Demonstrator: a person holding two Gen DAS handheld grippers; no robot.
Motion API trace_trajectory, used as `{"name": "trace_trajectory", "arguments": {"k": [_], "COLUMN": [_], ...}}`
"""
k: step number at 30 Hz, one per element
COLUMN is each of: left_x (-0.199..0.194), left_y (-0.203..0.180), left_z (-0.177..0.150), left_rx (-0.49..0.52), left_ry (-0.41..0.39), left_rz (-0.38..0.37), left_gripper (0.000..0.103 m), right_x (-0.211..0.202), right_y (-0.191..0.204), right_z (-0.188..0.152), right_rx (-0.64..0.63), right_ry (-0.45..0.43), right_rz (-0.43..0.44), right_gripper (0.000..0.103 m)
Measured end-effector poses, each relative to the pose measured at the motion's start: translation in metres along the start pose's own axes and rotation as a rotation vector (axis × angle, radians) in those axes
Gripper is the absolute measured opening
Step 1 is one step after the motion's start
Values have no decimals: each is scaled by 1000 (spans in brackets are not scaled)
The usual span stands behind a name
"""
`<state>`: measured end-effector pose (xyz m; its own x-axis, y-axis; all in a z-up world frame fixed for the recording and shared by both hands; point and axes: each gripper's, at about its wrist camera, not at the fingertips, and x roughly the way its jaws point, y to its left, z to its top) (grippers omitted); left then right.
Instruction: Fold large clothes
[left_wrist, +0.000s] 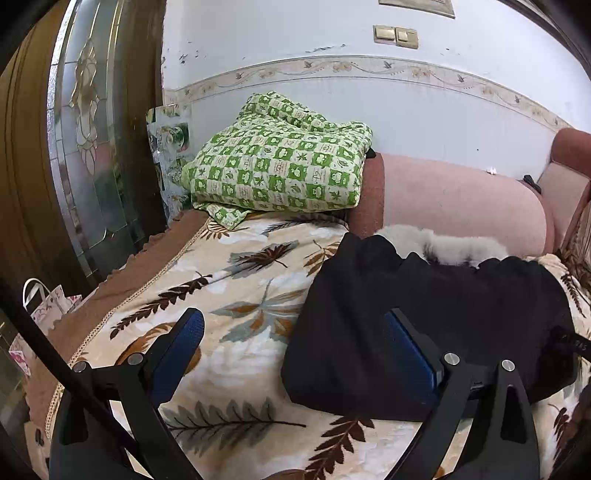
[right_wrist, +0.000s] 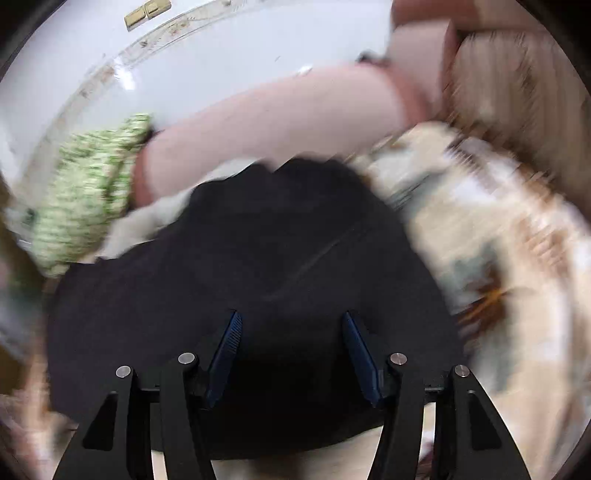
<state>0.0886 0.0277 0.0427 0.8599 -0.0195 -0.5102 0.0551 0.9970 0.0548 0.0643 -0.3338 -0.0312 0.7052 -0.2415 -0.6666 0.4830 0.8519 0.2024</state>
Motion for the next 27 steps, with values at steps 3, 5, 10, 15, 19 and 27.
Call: {"name": "trace_trajectory", "arguments": {"k": [3,5,10,15,19,27], "left_x": [-2,-3,-12,-48,-67,-79], "left_y": [-3,-7,-23,-38,-42,-50], "left_z": [-1,-2,-6,-19,-36,-63], "left_rx": [2,17,30,81,104,123], "left_ry": [-2,-2,29,-18,-16,23], "left_rz": [-15,-13,-34,-4,-22,-122], "left_gripper": [97,97,97,97,97,97], "right_x": [-18,-27,-48,-85,-118,-131], "right_y": [-1,-3,11,27,24,19], "right_z": [0,-2,-8,-18,-34,-76], "right_rx": [-25,-10,-14,-57,-67,-94], "right_ry": [-65,-58,-49,-116,-163,-133], "right_rz": [-41,13,110,149,140,44], "right_gripper": [64,68,71,79,84,85]}}
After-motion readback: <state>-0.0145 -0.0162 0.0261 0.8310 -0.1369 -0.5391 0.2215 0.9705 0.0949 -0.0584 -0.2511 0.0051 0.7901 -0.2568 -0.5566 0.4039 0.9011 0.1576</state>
